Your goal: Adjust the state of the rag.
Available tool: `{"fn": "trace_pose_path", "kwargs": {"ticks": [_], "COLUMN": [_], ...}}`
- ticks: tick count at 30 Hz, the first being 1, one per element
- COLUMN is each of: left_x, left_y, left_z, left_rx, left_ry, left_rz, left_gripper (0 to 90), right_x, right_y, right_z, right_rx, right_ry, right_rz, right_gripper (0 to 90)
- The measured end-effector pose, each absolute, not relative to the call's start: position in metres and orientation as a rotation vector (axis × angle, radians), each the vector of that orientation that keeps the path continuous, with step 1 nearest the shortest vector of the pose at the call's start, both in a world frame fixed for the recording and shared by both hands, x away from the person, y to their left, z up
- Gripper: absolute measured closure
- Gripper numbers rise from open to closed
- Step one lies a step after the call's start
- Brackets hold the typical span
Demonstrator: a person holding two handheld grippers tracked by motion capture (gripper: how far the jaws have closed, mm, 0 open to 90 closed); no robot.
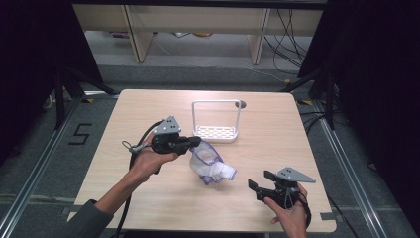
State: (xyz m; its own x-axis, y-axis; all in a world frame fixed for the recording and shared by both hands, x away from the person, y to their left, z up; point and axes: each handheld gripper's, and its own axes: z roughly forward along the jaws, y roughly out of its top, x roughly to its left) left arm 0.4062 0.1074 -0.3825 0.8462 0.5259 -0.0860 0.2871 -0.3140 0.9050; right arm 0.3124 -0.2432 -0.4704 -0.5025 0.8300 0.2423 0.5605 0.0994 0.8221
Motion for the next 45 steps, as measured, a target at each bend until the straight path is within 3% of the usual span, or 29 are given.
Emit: {"fn": "trace_pose_path", "kwargs": {"ticks": [16,17,23,24,32,37,41,45], "left_x": [0.405,0.405,0.407,0.407,0.409,0.393,0.369,0.344], "left_y": [0.100,0.100,0.101,0.103,0.137,0.157,0.171,0.188], "left_z": [-0.370,-0.369,-0.363,-0.361,-0.344,-0.364,-0.397,-0.437], "left_rx": [1.915,1.918,1.911,1.903,1.826,1.786,1.826,1.904], "left_ry": [0.580,0.578,0.576,0.584,0.646,0.665,0.684,0.717], "left_rz": [0.267,0.265,0.272,0.277,0.330,0.261,0.221,0.171], "left_gripper": [87.2,87.2,87.3,87.3,87.3,87.3,87.3,87.2], "right_x": [0.326,0.327,0.342,0.343,0.350,0.354,0.343,0.320], "right_y": [-0.185,-0.180,-0.165,-0.164,-0.186,-0.203,-0.207,-0.192], "right_z": [-0.469,-0.472,-0.480,-0.478,-0.423,-0.402,-0.406,-0.442], "right_rx": [1.171,1.201,1.055,1.038,0.907,0.863,0.861,0.809], "right_ry": [2.271,2.290,2.373,2.365,2.288,2.303,2.313,2.462], "right_rz": [1.331,1.321,1.260,1.269,1.298,1.246,1.262,1.224], "right_gripper": [33.0,35.6,82.6,85.3,86.6,86.6,86.6,86.5]}}
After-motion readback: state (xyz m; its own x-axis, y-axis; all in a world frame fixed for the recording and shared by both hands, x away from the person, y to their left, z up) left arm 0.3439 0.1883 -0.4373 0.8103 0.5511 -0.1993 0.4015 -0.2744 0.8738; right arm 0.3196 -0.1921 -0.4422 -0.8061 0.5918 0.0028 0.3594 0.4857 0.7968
